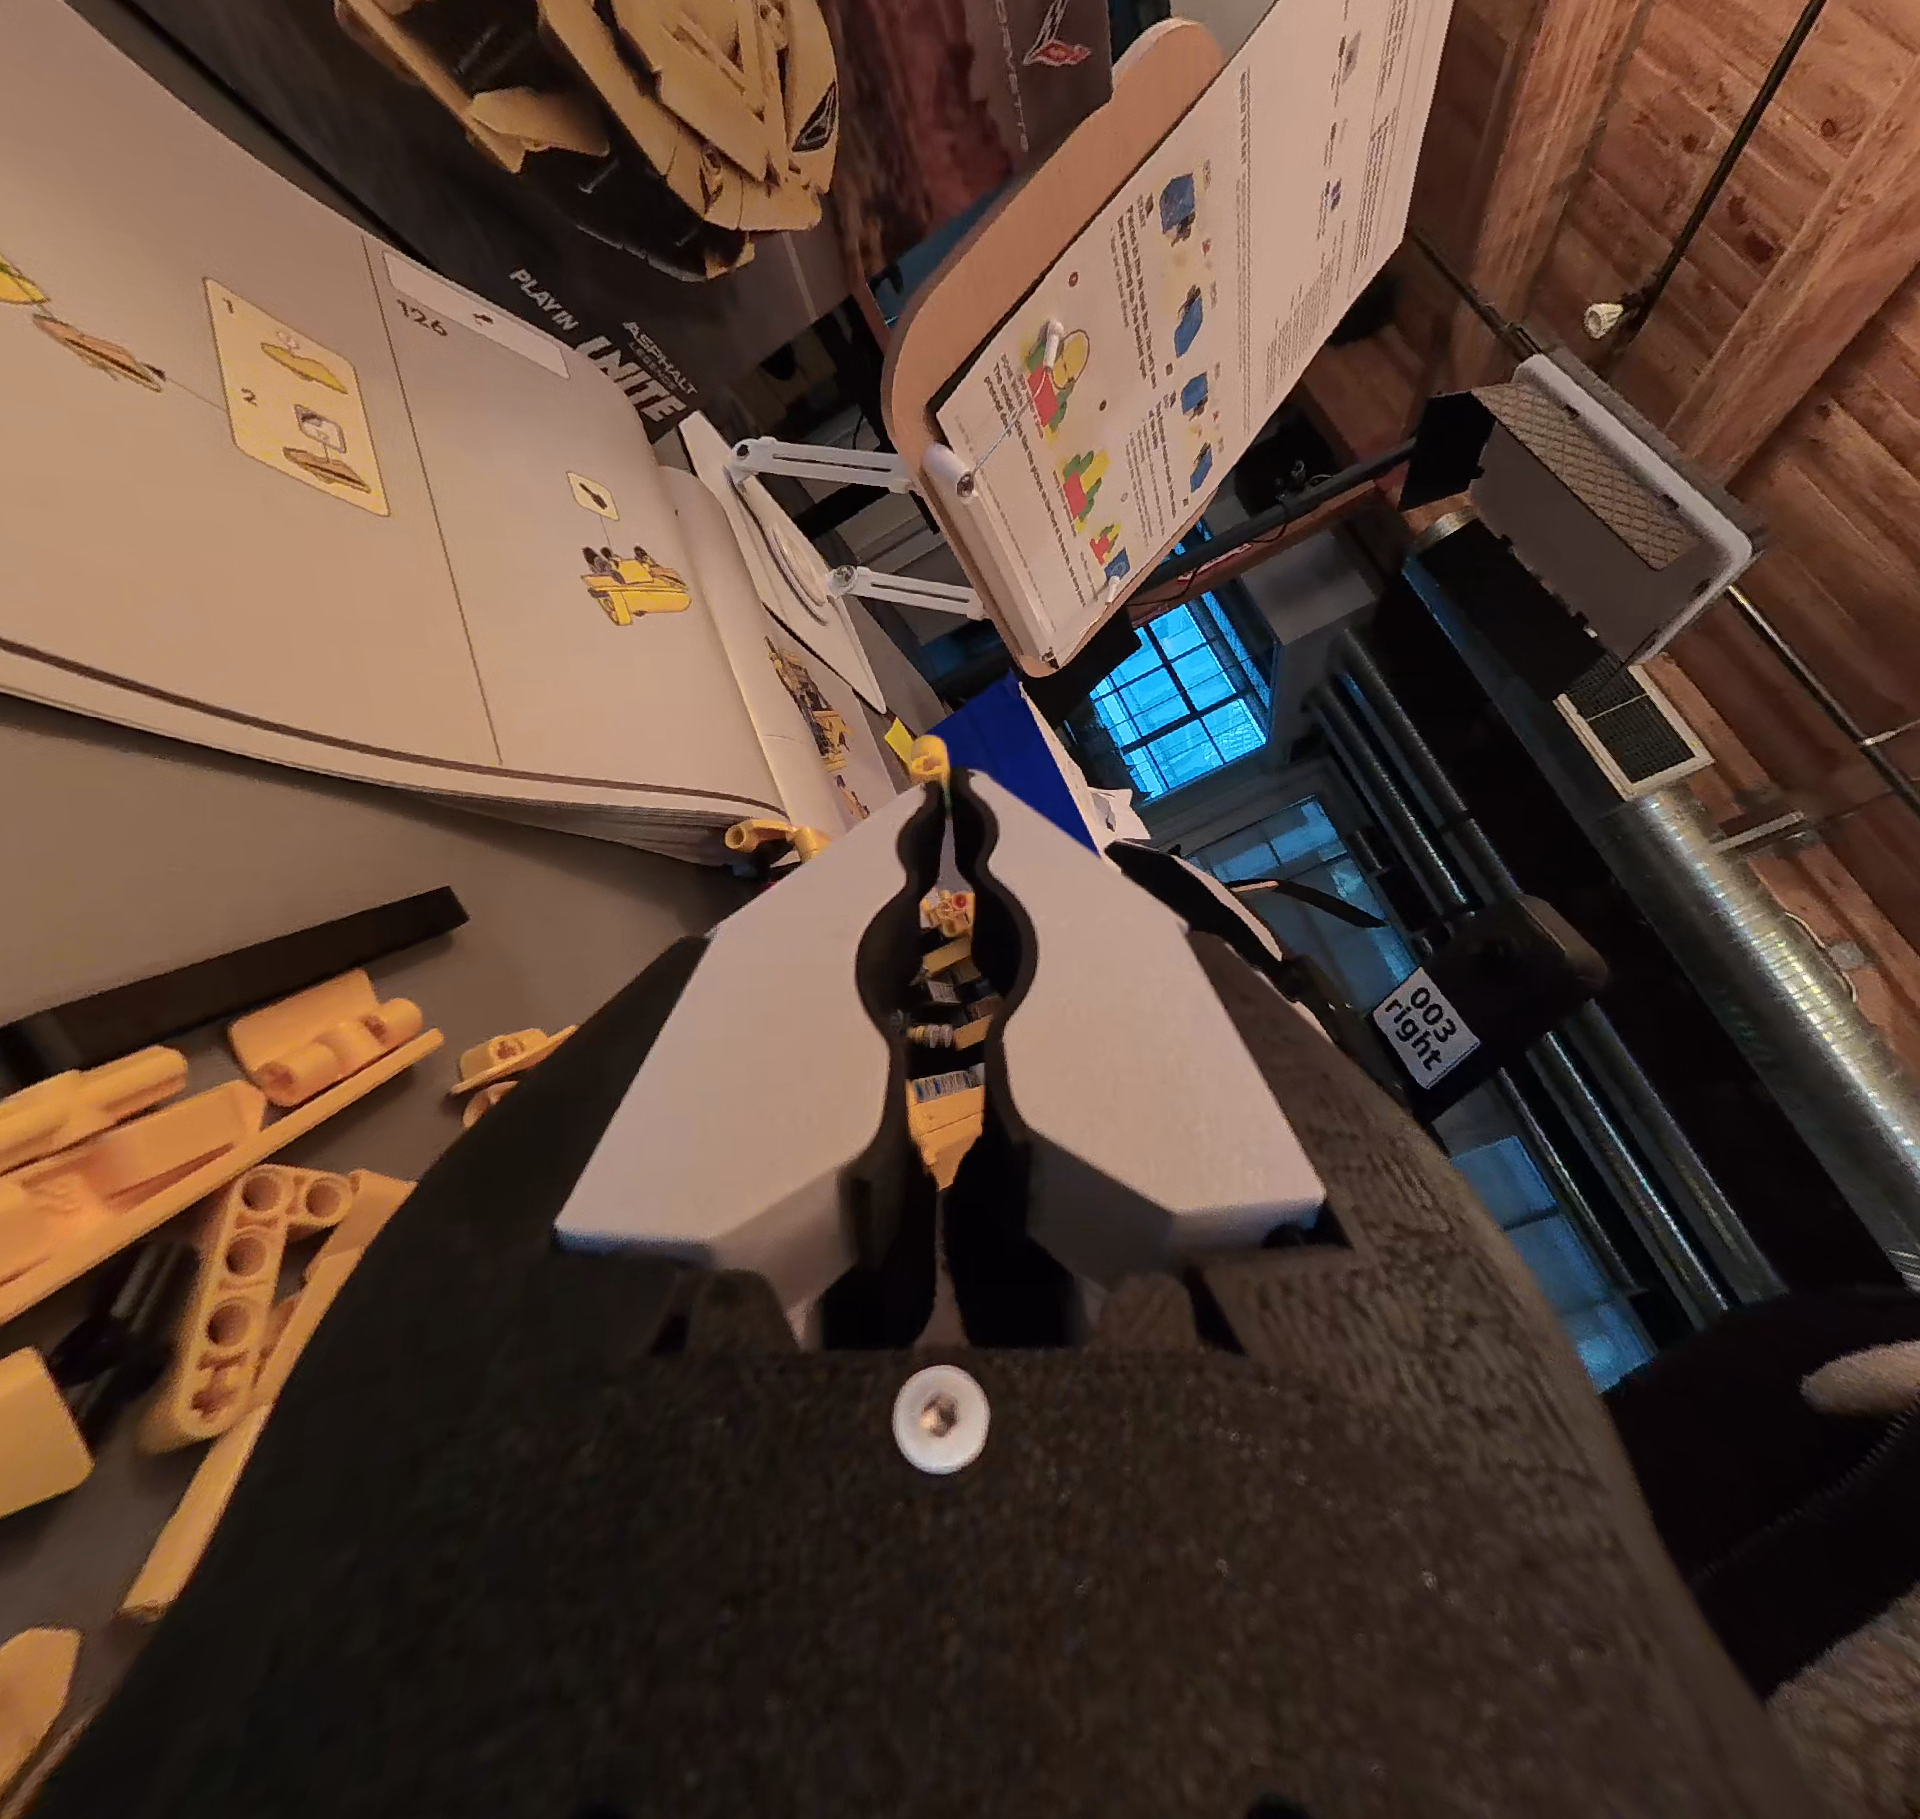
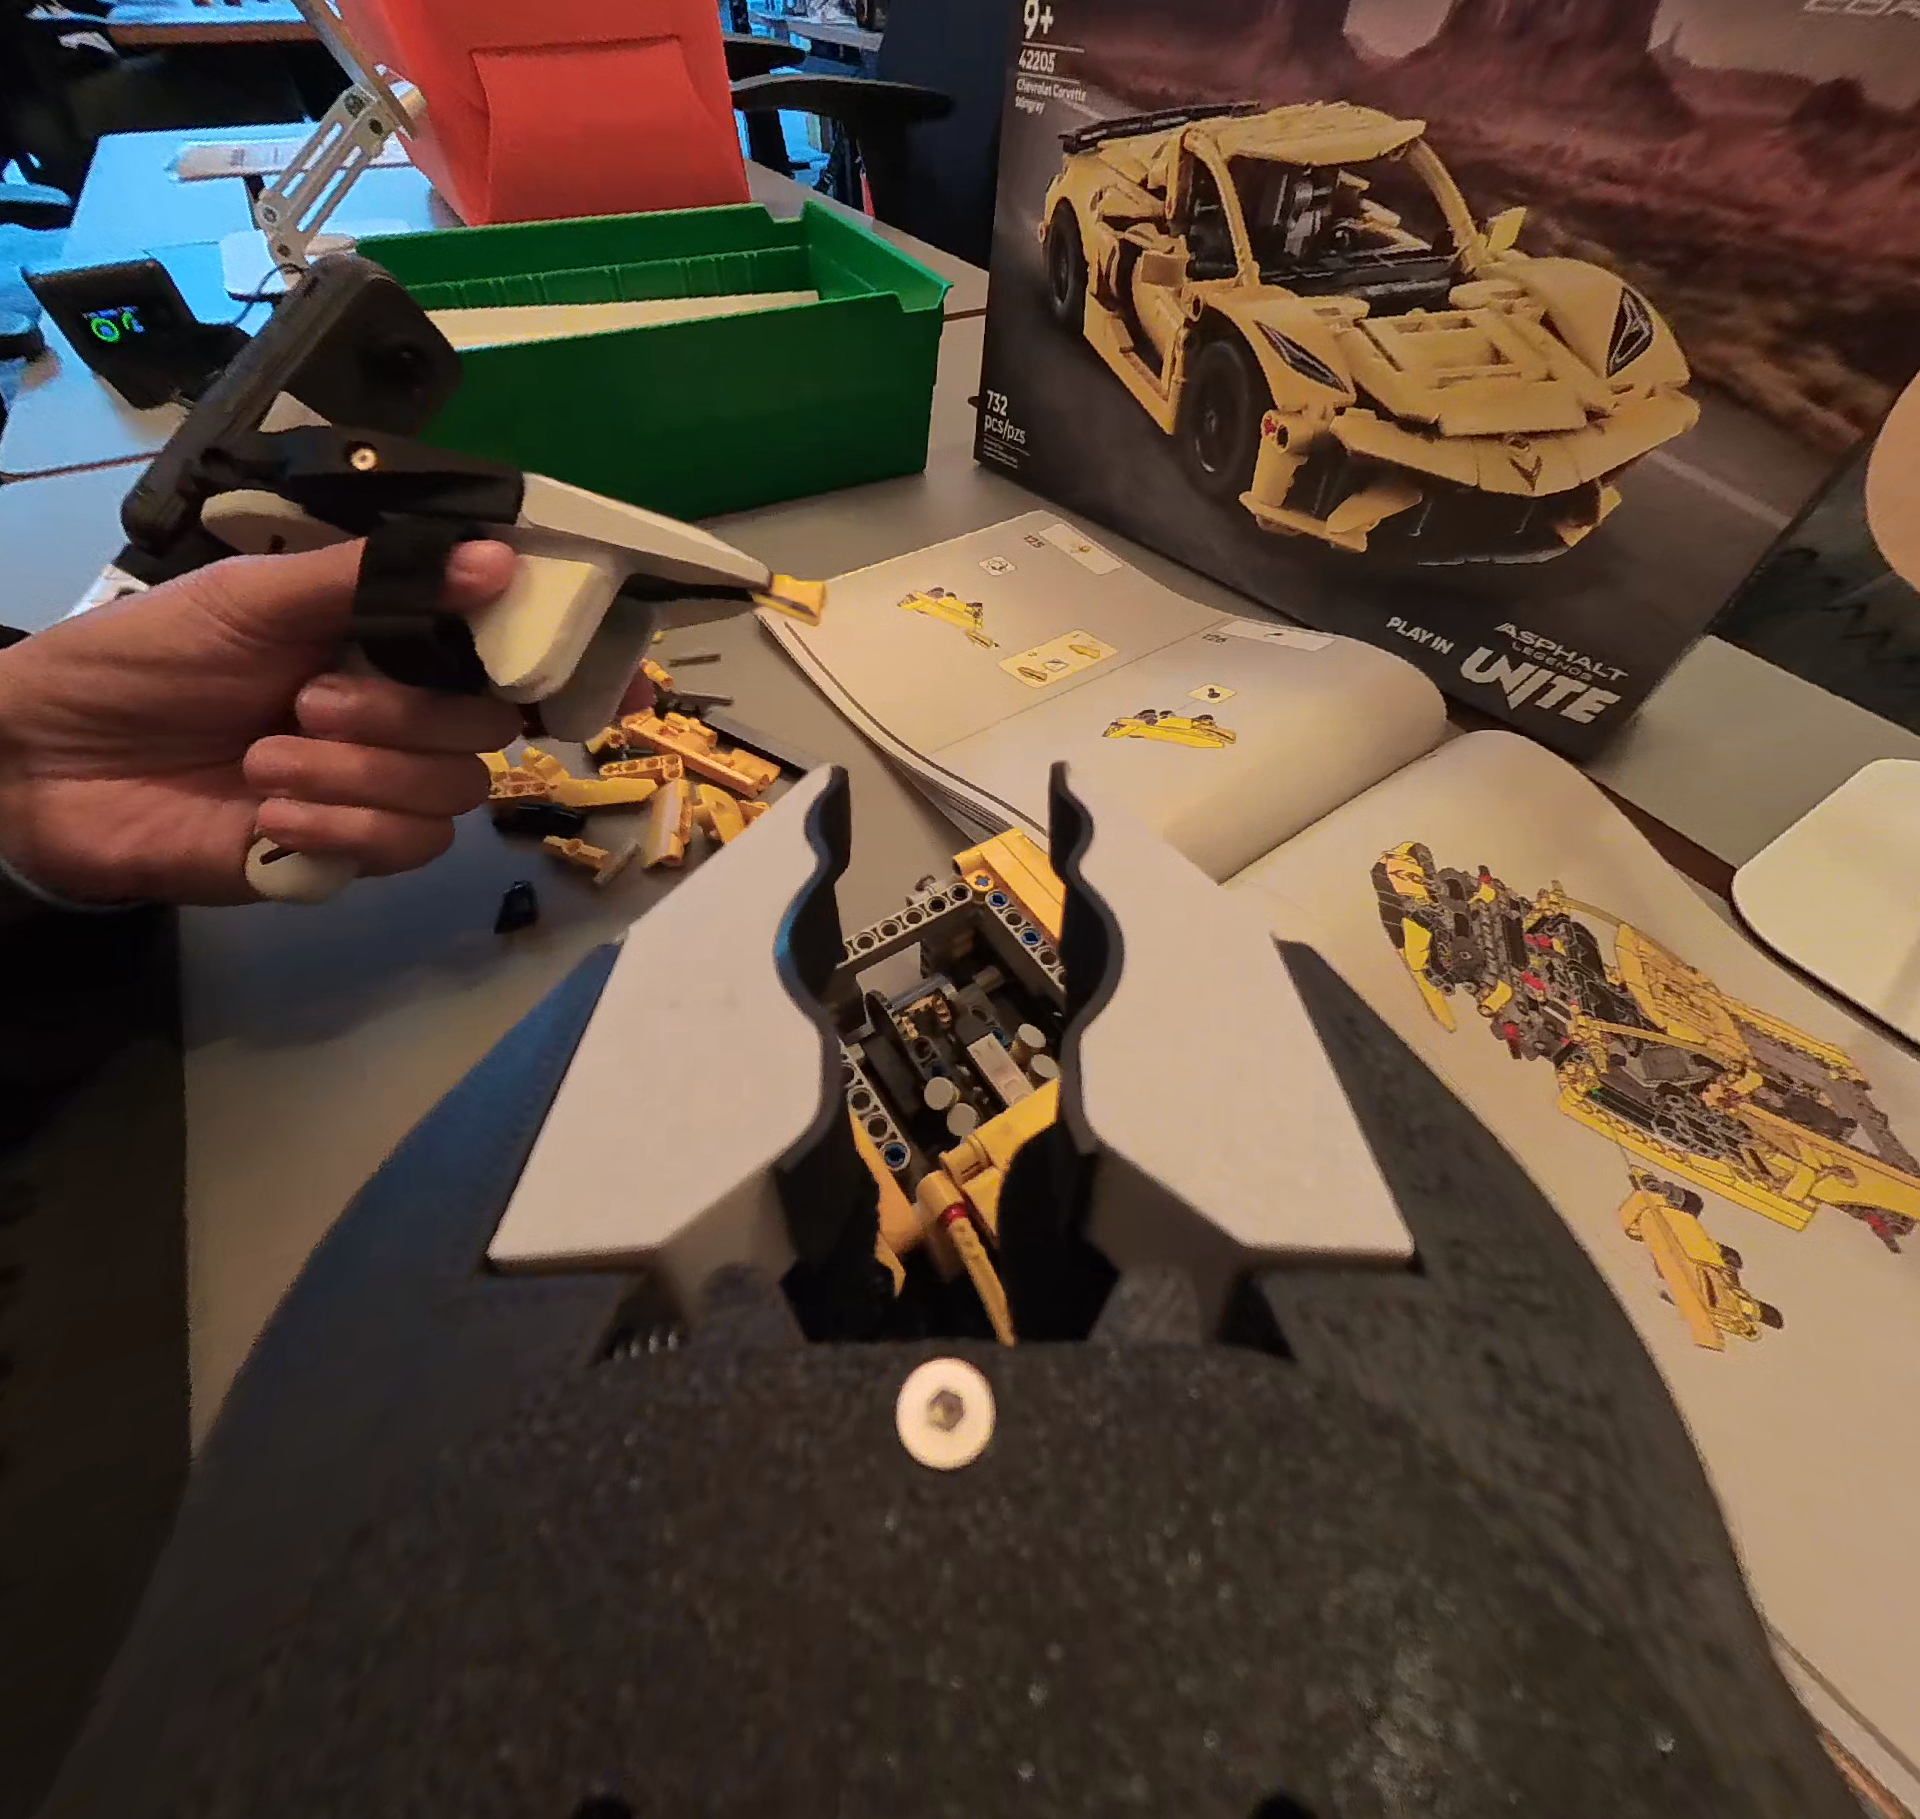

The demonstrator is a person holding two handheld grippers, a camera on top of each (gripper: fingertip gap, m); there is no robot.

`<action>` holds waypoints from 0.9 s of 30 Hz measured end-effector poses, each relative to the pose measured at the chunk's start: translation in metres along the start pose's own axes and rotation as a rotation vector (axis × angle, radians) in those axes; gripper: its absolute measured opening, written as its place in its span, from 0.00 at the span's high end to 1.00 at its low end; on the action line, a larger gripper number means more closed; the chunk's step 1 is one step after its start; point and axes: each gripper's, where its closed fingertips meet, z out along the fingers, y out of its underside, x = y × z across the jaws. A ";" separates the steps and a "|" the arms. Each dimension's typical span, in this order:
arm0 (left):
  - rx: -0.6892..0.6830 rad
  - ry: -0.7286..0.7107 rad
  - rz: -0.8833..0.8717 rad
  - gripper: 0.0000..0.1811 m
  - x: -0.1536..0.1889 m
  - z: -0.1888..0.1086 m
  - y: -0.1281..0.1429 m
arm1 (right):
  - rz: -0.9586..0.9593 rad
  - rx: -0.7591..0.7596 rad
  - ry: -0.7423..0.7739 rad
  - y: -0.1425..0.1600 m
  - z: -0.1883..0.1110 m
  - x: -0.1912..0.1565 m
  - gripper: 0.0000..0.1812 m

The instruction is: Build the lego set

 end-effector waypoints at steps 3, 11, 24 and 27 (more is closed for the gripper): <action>-0.009 -0.001 0.019 1.00 0.000 0.000 0.001 | 0.030 -0.003 -0.020 0.001 0.000 -0.002 0.80; -0.037 0.043 0.033 0.99 0.008 0.002 0.006 | 0.044 -0.033 -0.040 0.008 0.004 -0.005 0.82; -0.251 0.276 -0.038 0.99 0.052 0.013 0.053 | -0.210 0.003 -0.028 -0.002 0.008 -0.037 0.80; -0.277 0.280 -0.097 1.00 0.050 0.014 0.058 | -0.311 -0.050 0.007 0.008 0.012 -0.039 0.81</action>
